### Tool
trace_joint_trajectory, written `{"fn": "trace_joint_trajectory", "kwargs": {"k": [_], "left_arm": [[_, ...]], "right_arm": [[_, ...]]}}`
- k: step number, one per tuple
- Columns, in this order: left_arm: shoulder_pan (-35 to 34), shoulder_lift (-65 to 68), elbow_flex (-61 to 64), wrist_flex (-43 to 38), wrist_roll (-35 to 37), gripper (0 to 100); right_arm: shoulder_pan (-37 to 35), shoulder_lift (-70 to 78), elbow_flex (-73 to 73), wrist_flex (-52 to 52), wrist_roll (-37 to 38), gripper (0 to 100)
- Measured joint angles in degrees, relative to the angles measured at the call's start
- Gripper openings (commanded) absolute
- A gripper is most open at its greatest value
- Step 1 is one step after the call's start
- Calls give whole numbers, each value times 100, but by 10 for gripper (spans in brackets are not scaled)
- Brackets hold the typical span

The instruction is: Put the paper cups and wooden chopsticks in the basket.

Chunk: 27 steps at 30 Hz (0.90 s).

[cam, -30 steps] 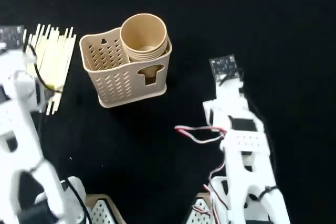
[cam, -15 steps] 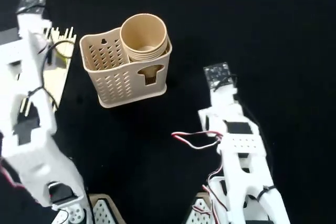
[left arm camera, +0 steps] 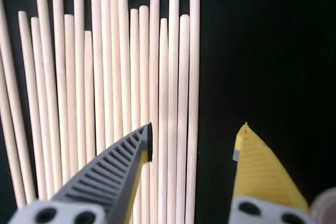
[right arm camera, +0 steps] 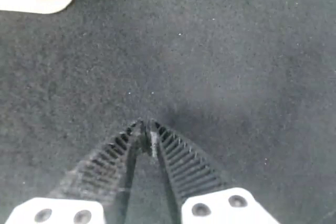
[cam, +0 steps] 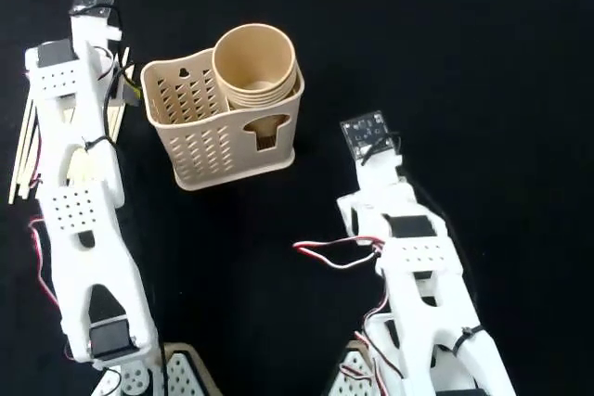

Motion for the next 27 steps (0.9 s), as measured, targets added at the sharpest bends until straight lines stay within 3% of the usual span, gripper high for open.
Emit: {"fn": "trace_joint_trajectory", "kwargs": {"k": [9, 18, 27], "left_arm": [[18, 1125, -862, -26, -18, 258], [88, 1503, -923, -18, 0, 50], [97, 1538, -1081, 114, -18, 33]], "right_arm": [[-18, 0, 0, 0, 0, 14], [-18, 0, 0, -114, 0, 14], [-26, 0, 0, -123, 0, 15]]}}
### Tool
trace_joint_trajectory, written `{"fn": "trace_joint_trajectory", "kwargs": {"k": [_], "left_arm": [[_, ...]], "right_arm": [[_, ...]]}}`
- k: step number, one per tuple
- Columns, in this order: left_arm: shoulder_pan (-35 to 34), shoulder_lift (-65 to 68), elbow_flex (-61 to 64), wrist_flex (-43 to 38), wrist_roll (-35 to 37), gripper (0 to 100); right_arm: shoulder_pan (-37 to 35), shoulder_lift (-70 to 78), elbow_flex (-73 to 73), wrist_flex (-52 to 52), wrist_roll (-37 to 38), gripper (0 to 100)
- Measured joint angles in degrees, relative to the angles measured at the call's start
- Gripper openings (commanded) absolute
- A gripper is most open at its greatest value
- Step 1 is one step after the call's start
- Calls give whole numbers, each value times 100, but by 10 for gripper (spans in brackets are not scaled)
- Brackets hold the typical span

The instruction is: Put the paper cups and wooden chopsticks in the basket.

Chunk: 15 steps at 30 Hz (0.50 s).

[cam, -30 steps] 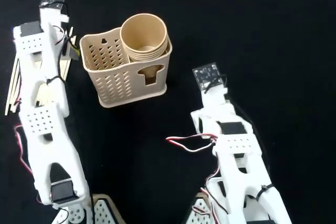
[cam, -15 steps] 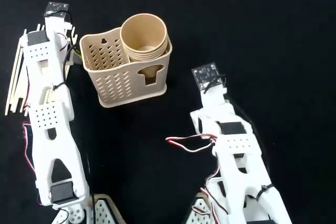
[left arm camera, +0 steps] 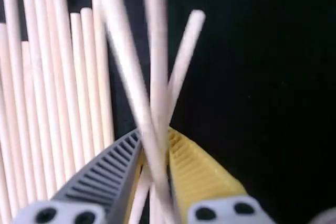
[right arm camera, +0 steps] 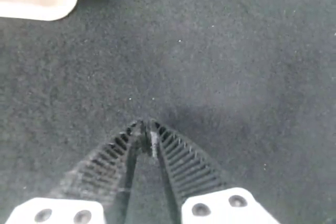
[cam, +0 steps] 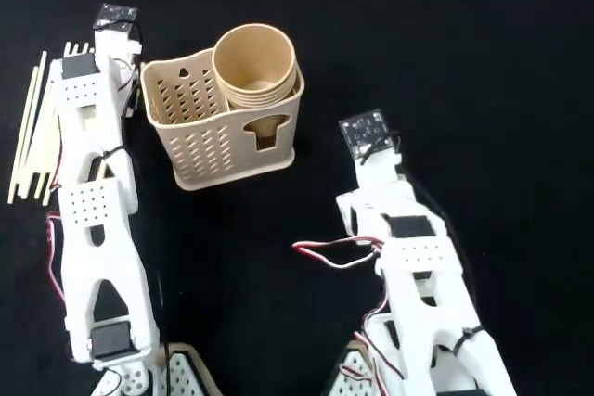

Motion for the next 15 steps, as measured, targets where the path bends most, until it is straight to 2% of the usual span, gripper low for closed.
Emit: {"fn": "trace_joint_trajectory", "kwargs": {"k": [4, 10, 15], "left_arm": [[0, 9, -325, 229, -9, 32], [-44, 79, -1196, 1037, 18, 32], [-53, 0, -1310, 1222, 18, 32]], "right_arm": [[0, 0, 0, 0, 0, 15], [0, 0, 0, 0, 0, 15], [0, 0, 0, 0, 0, 15]]}}
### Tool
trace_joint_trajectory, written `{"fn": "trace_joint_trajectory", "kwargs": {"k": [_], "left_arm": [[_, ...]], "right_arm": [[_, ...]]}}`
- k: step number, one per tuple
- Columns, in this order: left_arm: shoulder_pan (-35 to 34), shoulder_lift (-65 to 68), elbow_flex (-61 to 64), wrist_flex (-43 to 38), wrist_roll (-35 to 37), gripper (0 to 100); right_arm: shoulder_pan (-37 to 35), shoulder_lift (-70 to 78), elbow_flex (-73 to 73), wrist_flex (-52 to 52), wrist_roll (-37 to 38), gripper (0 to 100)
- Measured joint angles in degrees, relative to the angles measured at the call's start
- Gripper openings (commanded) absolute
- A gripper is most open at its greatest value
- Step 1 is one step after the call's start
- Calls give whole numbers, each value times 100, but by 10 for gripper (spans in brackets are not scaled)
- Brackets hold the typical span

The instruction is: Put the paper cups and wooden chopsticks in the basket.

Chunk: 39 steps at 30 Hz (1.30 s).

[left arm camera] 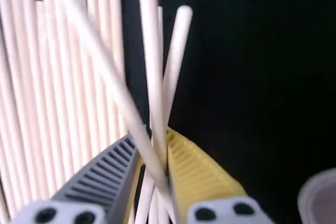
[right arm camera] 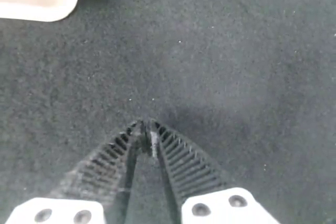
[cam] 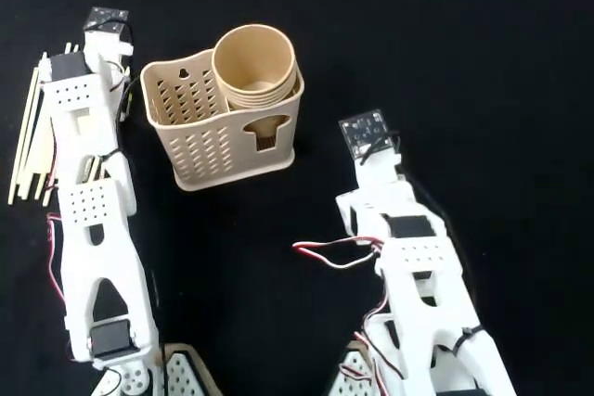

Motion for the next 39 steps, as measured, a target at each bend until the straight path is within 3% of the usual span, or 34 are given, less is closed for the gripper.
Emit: {"fn": "trace_joint_trajectory", "kwargs": {"k": [6, 30, 39], "left_arm": [[0, -422, 0, 360, 62, 29], [-352, -2576, -53, 167, 2242, 29], [-308, -3859, -62, 202, 2400, 29]], "right_arm": [[0, 0, 0, -185, 0, 14], [0, 0, 44, -246, 0, 15], [0, 0, 44, -246, -9, 15]]}}
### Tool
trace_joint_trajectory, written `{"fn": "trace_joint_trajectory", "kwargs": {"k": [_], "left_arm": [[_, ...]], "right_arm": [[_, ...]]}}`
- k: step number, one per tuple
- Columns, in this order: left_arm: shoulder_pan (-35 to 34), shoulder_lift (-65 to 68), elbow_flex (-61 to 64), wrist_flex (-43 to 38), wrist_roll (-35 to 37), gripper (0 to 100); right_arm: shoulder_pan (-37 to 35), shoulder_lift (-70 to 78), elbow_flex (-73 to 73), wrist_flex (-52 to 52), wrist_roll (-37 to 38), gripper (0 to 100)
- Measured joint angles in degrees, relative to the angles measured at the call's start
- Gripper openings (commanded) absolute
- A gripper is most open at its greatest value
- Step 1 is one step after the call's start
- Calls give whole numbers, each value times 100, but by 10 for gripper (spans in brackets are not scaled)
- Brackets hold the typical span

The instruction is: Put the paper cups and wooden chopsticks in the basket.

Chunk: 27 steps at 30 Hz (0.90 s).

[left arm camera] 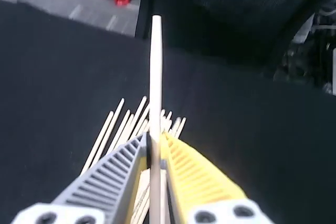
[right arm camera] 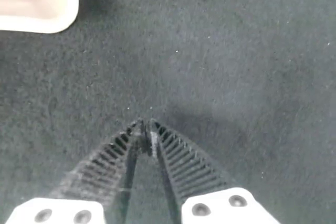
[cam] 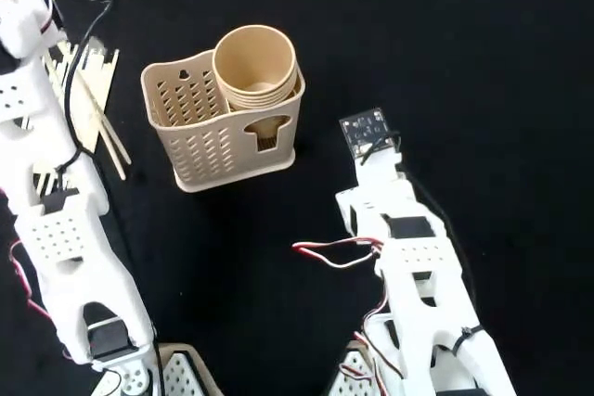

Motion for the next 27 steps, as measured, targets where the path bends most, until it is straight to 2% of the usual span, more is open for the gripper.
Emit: {"fn": "trace_joint_trajectory", "kwargs": {"k": [7, 15, 19, 23, 27], "left_arm": [[18, -571, 0, 0, 0, 29], [941, -1837, -18, 264, 9, 29], [1090, -2286, 44, 264, 9, 29], [958, -2347, 932, 255, 0, 29], [607, -1996, 2505, -193, 0, 30]], "right_arm": [[0, 0, 0, 0, 0, 15], [0, 0, 0, 0, 0, 15], [0, 0, 0, 0, 0, 15], [0, 0, 0, 0, 0, 15], [0, 0, 0, 0, 0, 15]]}}
